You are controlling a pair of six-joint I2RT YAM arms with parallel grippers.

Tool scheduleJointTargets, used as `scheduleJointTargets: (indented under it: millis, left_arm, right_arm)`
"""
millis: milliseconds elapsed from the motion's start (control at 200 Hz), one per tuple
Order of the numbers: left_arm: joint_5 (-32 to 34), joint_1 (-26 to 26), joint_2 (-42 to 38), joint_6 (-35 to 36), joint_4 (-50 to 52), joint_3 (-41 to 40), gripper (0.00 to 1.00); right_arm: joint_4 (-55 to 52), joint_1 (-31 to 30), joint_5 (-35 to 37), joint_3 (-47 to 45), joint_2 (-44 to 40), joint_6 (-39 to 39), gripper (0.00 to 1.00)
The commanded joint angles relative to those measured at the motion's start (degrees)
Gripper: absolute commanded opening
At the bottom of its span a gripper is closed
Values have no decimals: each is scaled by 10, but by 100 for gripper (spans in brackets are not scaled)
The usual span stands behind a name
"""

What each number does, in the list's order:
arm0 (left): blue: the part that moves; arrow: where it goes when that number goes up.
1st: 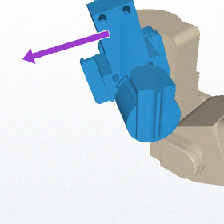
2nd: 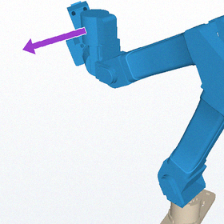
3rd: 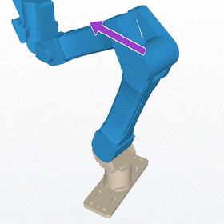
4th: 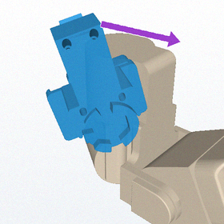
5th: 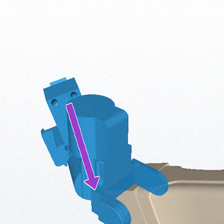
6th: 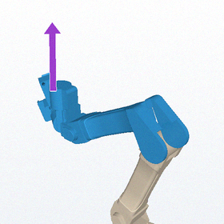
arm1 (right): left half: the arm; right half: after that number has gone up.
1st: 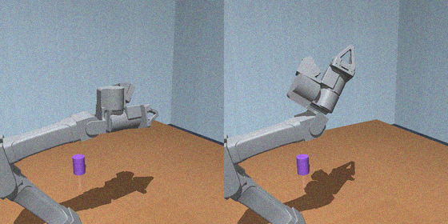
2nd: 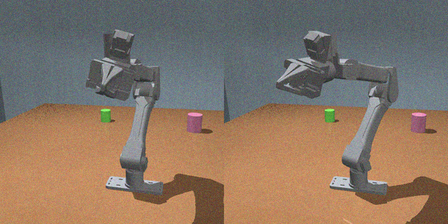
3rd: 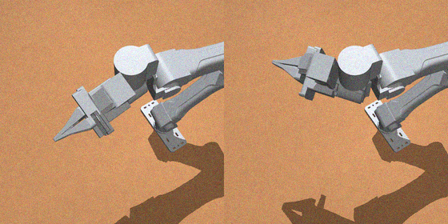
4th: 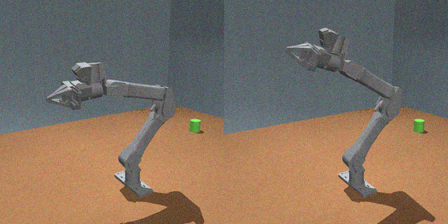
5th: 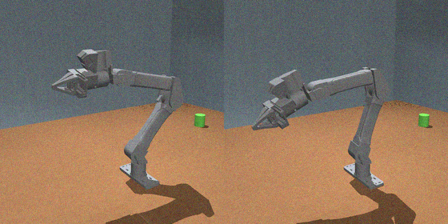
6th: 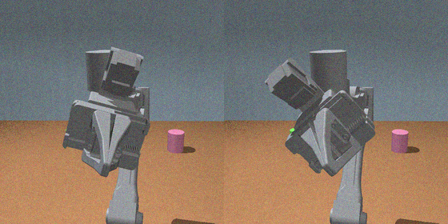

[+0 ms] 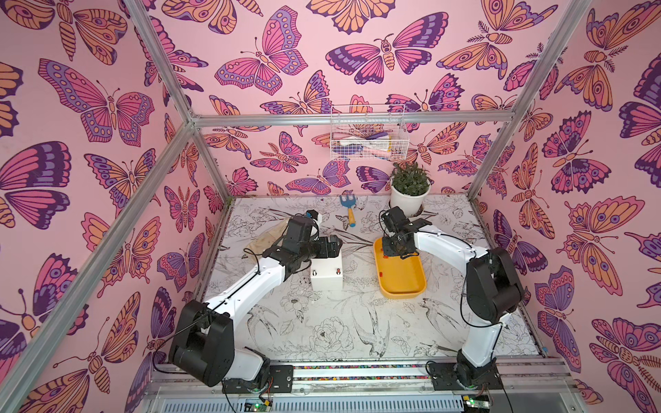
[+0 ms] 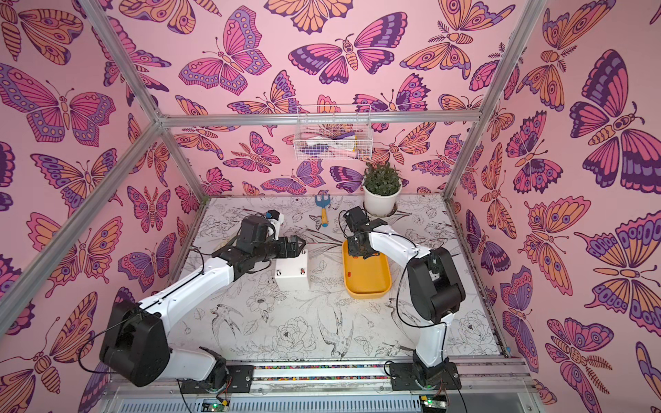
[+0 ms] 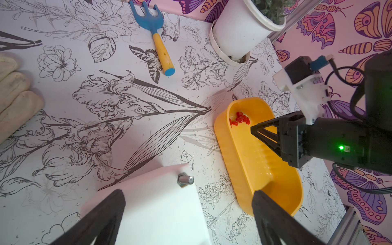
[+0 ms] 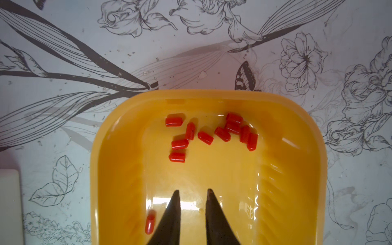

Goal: Cover the protruding screws with screw protection sleeves
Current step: Adjust the screw protection sleeve in the storage box.

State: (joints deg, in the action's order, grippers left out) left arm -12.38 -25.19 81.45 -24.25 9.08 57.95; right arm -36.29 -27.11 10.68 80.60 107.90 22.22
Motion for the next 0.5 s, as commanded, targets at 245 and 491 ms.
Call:
scheduleJointTargets:
  millis: [245, 491]
  left_arm:
    - [7, -3, 3, 12, 12, 8, 96]
    - [11, -3, 2, 13, 11, 7, 96]
  right_arm:
    - [36, 10, 32, 2, 36, -26, 22]
    - [75, 17, 28, -6, 55, -33, 21]
